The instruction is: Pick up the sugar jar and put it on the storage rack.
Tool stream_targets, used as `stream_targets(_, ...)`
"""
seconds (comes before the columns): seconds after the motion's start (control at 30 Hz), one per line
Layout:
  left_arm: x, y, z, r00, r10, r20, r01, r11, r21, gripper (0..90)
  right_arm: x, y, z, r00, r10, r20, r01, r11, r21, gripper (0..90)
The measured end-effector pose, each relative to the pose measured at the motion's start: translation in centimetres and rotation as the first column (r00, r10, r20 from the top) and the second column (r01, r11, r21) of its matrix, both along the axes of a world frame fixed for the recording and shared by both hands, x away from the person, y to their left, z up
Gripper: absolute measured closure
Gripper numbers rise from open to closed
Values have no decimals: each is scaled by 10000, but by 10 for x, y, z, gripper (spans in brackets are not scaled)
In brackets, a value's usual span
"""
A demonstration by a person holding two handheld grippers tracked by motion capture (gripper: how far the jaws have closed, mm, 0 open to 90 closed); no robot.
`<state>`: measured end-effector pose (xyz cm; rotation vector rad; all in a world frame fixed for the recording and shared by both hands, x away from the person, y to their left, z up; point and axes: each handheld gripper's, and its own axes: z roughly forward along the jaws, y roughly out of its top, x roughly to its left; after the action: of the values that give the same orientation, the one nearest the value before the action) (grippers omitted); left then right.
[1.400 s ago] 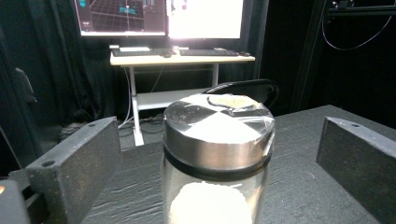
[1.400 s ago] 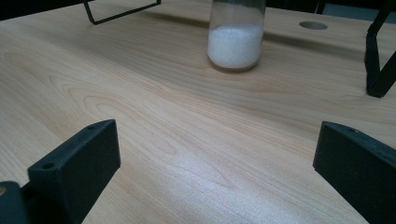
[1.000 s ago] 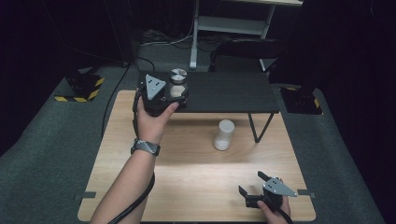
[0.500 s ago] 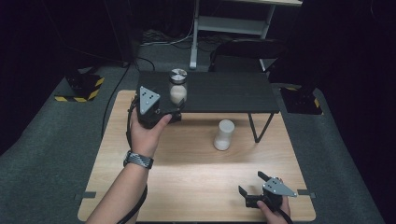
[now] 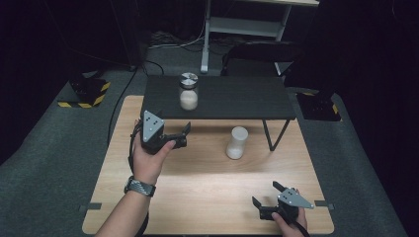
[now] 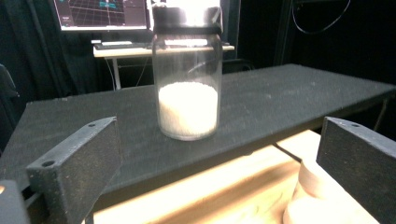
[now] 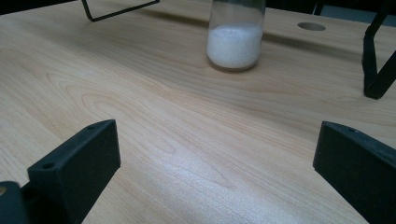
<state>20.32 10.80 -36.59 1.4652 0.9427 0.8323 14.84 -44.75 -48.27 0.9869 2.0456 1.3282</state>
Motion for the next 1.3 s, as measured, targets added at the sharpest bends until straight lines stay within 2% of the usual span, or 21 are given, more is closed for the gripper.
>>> stream_targets(0.33,-18,5,-21,9999,-86,-142,83,9998,-204,3,0,0,0,10000,27,5,-27,10000,-3,1)
stream_targets(0.43,-25,8,-34,9995,-137,-276,129,9994,-307,3,0,0,0,10000,23,19,-23,10000,-19,1)
stream_targets(1.0,-46,19,-73,9962,-170,-859,143,9994,-322,3,0,0,0,10000,23,22,-23,10000,-35,1)
stream_targets(1.3,-56,20,-90,9920,-342,-1212,334,9994,-83,3,0,0,0,10000,20,20,-20,10000,-17,1)
